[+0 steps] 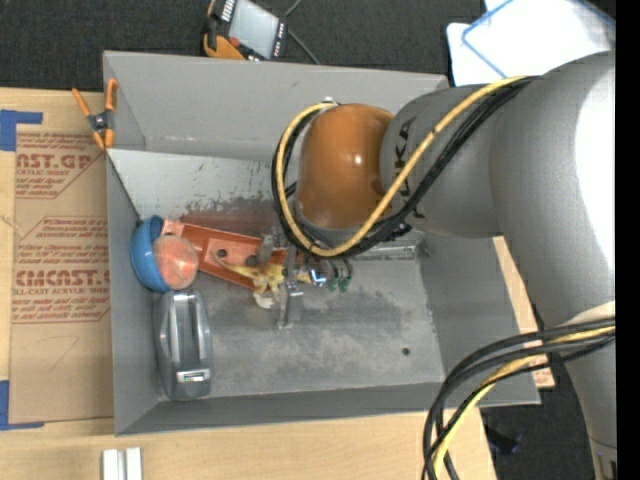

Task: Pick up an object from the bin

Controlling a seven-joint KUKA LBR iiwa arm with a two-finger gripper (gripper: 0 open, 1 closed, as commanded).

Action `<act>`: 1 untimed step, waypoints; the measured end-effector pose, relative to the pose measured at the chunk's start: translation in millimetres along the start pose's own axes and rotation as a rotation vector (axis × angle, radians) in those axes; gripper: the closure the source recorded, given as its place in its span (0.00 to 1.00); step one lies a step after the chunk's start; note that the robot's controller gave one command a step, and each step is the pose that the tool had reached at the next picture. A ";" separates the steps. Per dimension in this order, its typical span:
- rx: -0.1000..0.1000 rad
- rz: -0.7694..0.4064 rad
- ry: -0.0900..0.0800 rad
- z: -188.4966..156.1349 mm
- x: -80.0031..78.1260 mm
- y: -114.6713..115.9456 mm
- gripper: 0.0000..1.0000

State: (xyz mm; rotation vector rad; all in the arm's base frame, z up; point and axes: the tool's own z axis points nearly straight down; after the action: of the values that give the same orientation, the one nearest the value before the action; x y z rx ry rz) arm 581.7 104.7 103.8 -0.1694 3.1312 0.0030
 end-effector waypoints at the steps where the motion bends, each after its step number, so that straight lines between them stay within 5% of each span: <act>1: -0.008 0.345 -0.012 -59.3 -4.5 44.2 0.00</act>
Offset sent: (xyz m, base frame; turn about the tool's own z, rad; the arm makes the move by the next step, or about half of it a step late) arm 0.0014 -0.0097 -0.0038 -0.2212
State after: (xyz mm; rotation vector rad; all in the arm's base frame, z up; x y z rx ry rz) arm 581.0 149.0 163.2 0.3696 3.1027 0.0183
